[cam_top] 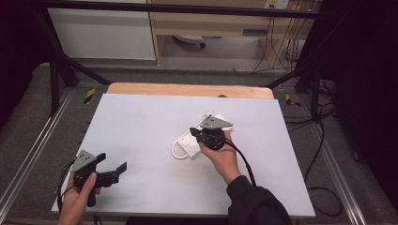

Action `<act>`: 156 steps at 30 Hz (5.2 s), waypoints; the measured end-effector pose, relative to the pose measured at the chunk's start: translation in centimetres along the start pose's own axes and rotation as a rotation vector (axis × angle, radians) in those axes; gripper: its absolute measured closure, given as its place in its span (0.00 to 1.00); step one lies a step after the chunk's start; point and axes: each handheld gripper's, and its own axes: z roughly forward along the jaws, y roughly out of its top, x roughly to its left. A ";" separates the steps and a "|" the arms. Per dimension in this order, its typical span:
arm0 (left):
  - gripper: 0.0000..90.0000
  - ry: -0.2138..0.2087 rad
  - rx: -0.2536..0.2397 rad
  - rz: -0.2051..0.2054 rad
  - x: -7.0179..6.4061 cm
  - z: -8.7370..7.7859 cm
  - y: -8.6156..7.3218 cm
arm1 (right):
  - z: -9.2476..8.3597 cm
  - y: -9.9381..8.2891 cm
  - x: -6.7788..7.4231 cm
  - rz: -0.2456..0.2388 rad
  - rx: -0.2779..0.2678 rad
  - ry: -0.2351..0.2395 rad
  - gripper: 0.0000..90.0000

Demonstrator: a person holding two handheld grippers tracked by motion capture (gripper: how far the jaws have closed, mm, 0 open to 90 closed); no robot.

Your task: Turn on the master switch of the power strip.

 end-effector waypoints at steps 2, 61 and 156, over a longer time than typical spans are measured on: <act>0.07 0.000 0.000 0.000 0.0 0.0 0.0 | 0.1 -0.1 0.0 0.005 0.002 0.000 1.00; 0.08 -0.006 0.006 0.008 0.0 0.0 0.0 | 3.4 -2.6 0.9 0.001 0.111 0.028 1.00; 0.07 -0.003 0.010 0.008 0.0 0.1 -0.1 | 5.1 -2.9 1.1 -0.011 0.131 0.009 1.00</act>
